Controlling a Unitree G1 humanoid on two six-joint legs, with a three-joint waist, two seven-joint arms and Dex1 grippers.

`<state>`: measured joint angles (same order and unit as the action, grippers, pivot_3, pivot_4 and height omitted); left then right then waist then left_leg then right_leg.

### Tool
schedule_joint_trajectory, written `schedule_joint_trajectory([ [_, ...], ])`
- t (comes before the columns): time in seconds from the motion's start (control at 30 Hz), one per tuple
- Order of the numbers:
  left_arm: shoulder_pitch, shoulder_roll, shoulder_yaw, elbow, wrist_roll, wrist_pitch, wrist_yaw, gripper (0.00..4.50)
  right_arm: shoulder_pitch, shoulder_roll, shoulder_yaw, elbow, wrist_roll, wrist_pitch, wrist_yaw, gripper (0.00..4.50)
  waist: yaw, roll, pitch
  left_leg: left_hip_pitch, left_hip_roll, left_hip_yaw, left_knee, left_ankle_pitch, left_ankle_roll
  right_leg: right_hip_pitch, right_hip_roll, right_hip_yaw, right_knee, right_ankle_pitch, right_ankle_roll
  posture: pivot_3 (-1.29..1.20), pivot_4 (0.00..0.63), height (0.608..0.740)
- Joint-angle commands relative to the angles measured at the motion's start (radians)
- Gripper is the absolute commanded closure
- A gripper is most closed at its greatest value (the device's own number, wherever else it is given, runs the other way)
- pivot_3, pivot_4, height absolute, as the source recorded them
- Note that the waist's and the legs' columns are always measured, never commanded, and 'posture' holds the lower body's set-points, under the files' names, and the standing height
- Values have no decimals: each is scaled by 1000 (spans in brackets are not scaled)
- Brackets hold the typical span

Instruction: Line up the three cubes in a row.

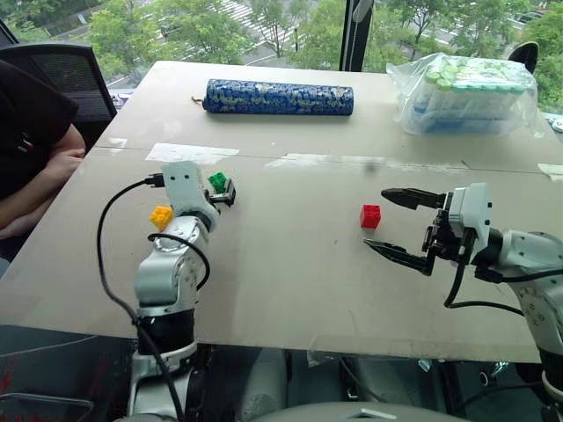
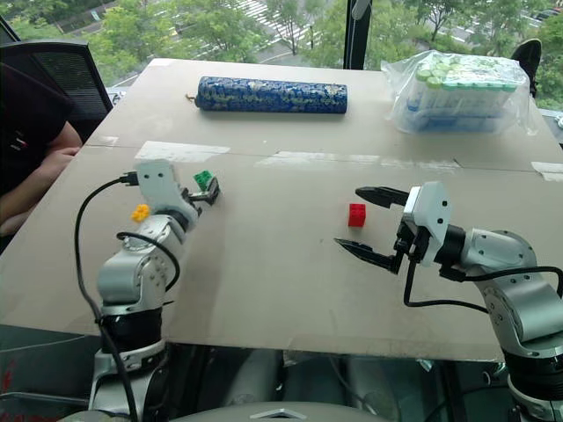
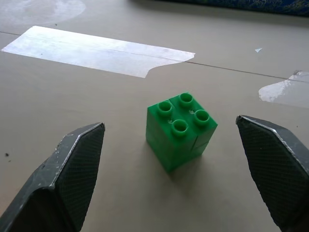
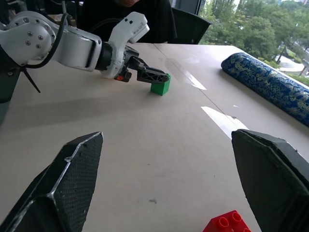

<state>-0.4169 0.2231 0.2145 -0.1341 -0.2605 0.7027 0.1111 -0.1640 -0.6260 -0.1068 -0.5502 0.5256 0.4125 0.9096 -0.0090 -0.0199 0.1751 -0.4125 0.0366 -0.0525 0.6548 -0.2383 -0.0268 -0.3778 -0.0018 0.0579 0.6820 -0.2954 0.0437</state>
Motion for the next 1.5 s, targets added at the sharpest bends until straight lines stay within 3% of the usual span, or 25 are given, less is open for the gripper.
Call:
schedule_joint_trajectory([
  [0.03, -56, -53, -26, 92, 64, -88, 59, 0, -3, -7, -47, -71, 59, 21, -46, 121, 1, 0, 0, -1, 0, 0, 0, 0, 0, 0, 0, -1, -1, 0, 0, 0, 150, 740],
  [0.17, -85, -88, -17, 167, 114, -138, 118, 0, 5, -19, -44, -85, 60, 27, -65, 121, -4, 0, 0, -2, 0, 0, 0, 0, 0, 0, 0, 0, -3, 0, 0, 0, 150, 740],
  [0.27, -93, -93, -14, 206, 144, -209, 137, 738, 9, -24, -47, -92, 69, 32, -77, 0, -2, 0, 0, -1, 0, 0, -1, 0, 0, -1, 0, -1, -2, 0, 0, 0, 150, 740],
  [0.4, -77, -81, -24, 212, 166, -250, 118, 2662, 18, -31, -50, -100, 75, 36, -90, 0, -1, 0, 0, -1, 0, 0, -1, 0, 0, 0, 0, -1, -2, 0, 0, 0, 150, 740],
  [0.47, -59, -57, -35, 206, 169, -276, 71, 3207, 29, -35, -52, -105, 76, 40, -97, 0, -1, 0, 0, -1, 0, 0, -1, 0, 0, 0, 0, -1, -2, 0, 0, 0, 150, 740],
  [0.6, 12, 73, -113, 199, 157, -439, -221, 3206, 84, -51, -63, -124, 72, 37, -100, 0, -3, 0, 0, -1, 0, -1, -1, 0, 0, -1, 0, -1, -2, 0, 0, 0, 150, 740],
  [0.67, 30, 98, -90, 172, 23, -432, -397, 3206, 117, -68, -73, -130, 63, 23, -90, 0, -2, 0, 0, -1, 0, 0, -2, 2, -4, -1, 0, -1, -2, 0, 0, 0, 150, 740],
  [0.73, 55, 230, -139, 119, -169, -365, -842, 3206, 182, -100, -104, -126, 63, 2, -46, 0, 3, 0, 0, -1, 0, 0, -2, 2, -4, -1, -1, -2, -2, 0, 0, 0, 150, 740],
  [0.77, 55, 284, -171, 121, -201, -357, -986, 3206, 201, -112, -114, -124, 65, 0, -33, 0, 2, 0, 0, -2, 0, -1, -2, 2, -4, -1, -1, -3, -3, 0, 0, 0, 150, 740],
  [0.83, 14, 353, -249, 205, -149, -445, -1155, 3206, 216, -130, -128, -123, 76, 7, -30, 0, -1, 1, 1, -1, 0, 0, -2, 2, -4, 0, -1, -3, -3, 0, 0, 0, 150, 740],
  [0.9, -65, 364, -305, 325, -124, -482, -1286, 3206, 235, -143, -145, -127, 90, 13, -23, 0, 3, 2, 0, 0, 0, 0, -2, 0, -1, 0, 0, -2, -2, 0, 0, 0, 150, 740],
  [1.03, -233, 305, -407, 606, -11, -680, -1441, 3206, 289, -166, -170, -135, 75, 5, -11, 0, 3, 1, 0, 0, 0, -1, -1, 3, 1, 1, 1, -3, -2, 0, 0, 0, 150, 740],
  [1.2, -367, 230, -438, 838, 71, -847, -1488, 3206, 347, -174, -212, -147, 84, 2, -4, 0, -7, 1, 0, -2, 0, 0, -1, 3, 1, 0, 1, -2, -2, 0, 0, 0, 150, 740],
  [1.5, -513, 155, -420, 1088, 128, -970, -1515, 3206, 435, -156, -266, -200, 82, 7, -46, 0, -5, 1, 0, -2, 0, 0, -2, 3, 1, 0, 1, -3, -2, 0, 0, 0, 150, 740],
])
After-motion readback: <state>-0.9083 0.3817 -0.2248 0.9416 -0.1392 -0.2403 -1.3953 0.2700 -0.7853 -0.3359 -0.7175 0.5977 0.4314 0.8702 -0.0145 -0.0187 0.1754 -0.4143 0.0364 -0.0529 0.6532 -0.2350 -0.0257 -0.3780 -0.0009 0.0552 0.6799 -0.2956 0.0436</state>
